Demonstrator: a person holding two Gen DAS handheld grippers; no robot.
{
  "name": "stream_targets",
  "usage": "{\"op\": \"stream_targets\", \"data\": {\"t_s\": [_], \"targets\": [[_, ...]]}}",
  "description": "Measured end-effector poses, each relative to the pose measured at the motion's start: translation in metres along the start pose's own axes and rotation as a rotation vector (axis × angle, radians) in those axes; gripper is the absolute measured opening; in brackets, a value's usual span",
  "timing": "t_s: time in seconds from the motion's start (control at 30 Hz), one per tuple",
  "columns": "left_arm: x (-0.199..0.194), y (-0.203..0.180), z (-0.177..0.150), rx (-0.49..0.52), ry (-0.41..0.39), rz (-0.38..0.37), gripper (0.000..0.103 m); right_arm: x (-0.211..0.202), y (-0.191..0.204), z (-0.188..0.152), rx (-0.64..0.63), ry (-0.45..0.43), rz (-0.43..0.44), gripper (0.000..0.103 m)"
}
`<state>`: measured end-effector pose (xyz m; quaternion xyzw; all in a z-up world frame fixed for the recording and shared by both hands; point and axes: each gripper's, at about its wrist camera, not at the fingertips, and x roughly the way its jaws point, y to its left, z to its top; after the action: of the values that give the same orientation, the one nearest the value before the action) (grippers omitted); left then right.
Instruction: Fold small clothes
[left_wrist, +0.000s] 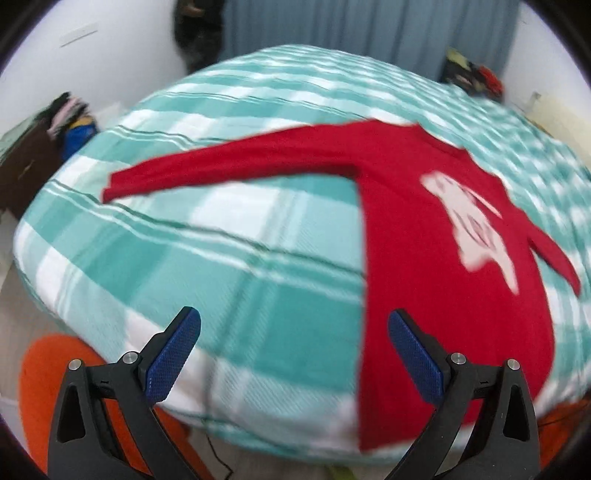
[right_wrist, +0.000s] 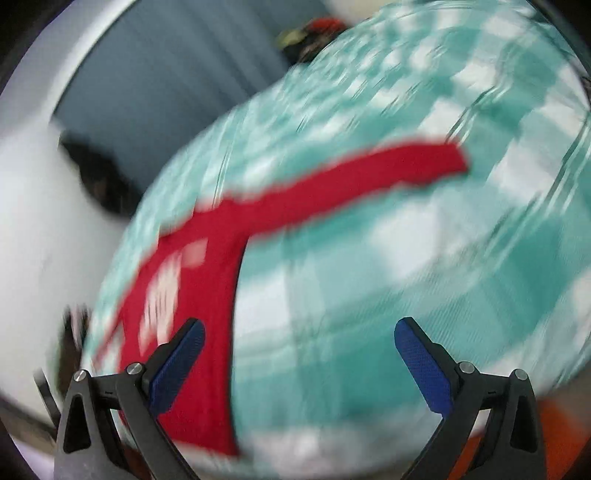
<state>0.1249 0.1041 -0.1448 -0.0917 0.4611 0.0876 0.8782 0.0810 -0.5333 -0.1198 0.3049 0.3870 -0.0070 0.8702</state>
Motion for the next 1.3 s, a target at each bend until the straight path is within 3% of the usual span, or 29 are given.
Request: {"op": "stream_targets", "data": {"t_s": [0.17, 0.27, 0.33, 0.43, 0.6, 0.63, 0.67, 0.7, 0.77, 0.83, 0.97, 1.1, 1.2, 1.3], "targets": [[0.017, 0.02, -0.006, -0.078, -0.009, 0.081, 0.101, 0.021, -0.08, 0.087, 0.363, -0.123, 0.136, 0.096], [0.025, 0.026, -0.017, -0.108, 0.035, 0.084, 0.101, 0.062, -0.121, 0.101, 0.538, -0.086, 0.169, 0.086], [0.027, 0.022, -0.017, -0.092, 0.033, 0.096, 0.101, 0.085, -0.146, 0.097, 0.628, -0.052, 0.13, 0.082], [0.032, 0.019, -0.017, -0.073, 0.041, 0.12, 0.101, 0.106, -0.164, 0.1, 0.653, -0.041, 0.085, 0.072], [0.041, 0.014, -0.019, -0.054, 0.063, 0.159, 0.102, 0.127, -0.167, 0.123, 0.584, -0.048, -0.009, 0.06], [0.041, 0.014, -0.019, -0.053, 0.064, 0.161, 0.102, 0.13, -0.167, 0.124, 0.572, -0.048, -0.029, 0.047], [0.041, 0.014, -0.019, -0.053, 0.065, 0.163, 0.102, 0.132, -0.167, 0.125, 0.551, -0.042, -0.061, 0.021], [0.042, 0.014, -0.019, -0.054, 0.066, 0.162, 0.102, 0.133, -0.167, 0.126, 0.521, -0.029, -0.126, 0.008], [0.041, 0.015, -0.019, -0.058, 0.066, 0.156, 0.102, 0.131, -0.16, 0.128, 0.471, -0.027, -0.168, 0.007], [0.041, 0.016, -0.019, -0.062, 0.066, 0.149, 0.102, 0.121, -0.139, 0.142, 0.383, -0.051, -0.188, 0.007], [0.043, 0.017, -0.019, -0.07, 0.065, 0.14, 0.102, 0.095, -0.05, 0.181, 0.131, -0.101, -0.066, 0.007], [0.044, 0.019, -0.018, -0.087, 0.069, 0.124, 0.102, 0.076, 0.099, 0.2, -0.164, -0.091, 0.16, 0.007], [0.043, 0.02, -0.019, -0.093, 0.071, 0.113, 0.102, 0.086, 0.202, 0.182, -0.302, -0.036, 0.31, 0.007], [0.042, 0.021, -0.02, -0.098, 0.073, 0.108, 0.102, 0.119, 0.277, 0.154, -0.379, 0.041, 0.421, 0.007]]}}
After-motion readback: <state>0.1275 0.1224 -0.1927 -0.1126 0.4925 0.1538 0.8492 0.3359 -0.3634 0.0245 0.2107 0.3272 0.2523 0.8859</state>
